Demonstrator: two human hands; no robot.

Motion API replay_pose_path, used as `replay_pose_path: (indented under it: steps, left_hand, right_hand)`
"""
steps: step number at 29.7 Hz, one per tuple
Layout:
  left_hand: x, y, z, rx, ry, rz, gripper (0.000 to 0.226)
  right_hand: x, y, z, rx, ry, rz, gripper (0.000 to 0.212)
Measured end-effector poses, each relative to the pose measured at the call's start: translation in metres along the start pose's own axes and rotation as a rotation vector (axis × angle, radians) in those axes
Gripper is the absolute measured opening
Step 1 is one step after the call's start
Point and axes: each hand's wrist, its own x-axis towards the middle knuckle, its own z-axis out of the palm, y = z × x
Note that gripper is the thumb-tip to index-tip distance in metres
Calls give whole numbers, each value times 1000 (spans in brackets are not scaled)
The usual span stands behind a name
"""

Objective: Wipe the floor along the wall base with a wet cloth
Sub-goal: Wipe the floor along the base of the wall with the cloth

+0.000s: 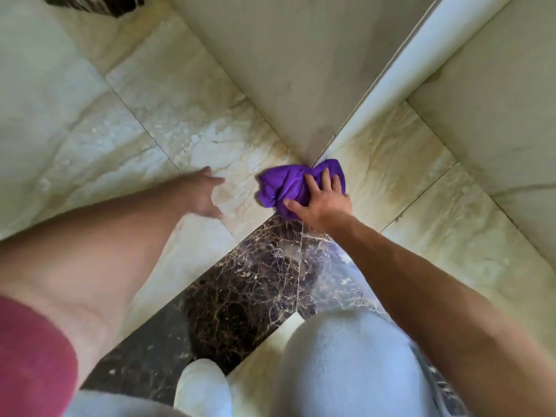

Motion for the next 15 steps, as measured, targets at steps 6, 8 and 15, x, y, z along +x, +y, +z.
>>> replay_pose_path:
  steps: [6,8,15]
  left_hand:
    - [-62,24,-16,-20,-63,-30,109]
    - [-66,22,-6,35,-63,-44,107]
    - [0,-3,37,-168,266,37,91]
  right_hand:
    - [-23,-22,-98,-438,-77,-226,61]
    - [-39,-14,-83,-426,17,-519,58]
    - [11,7,17,-264,165,-590,60]
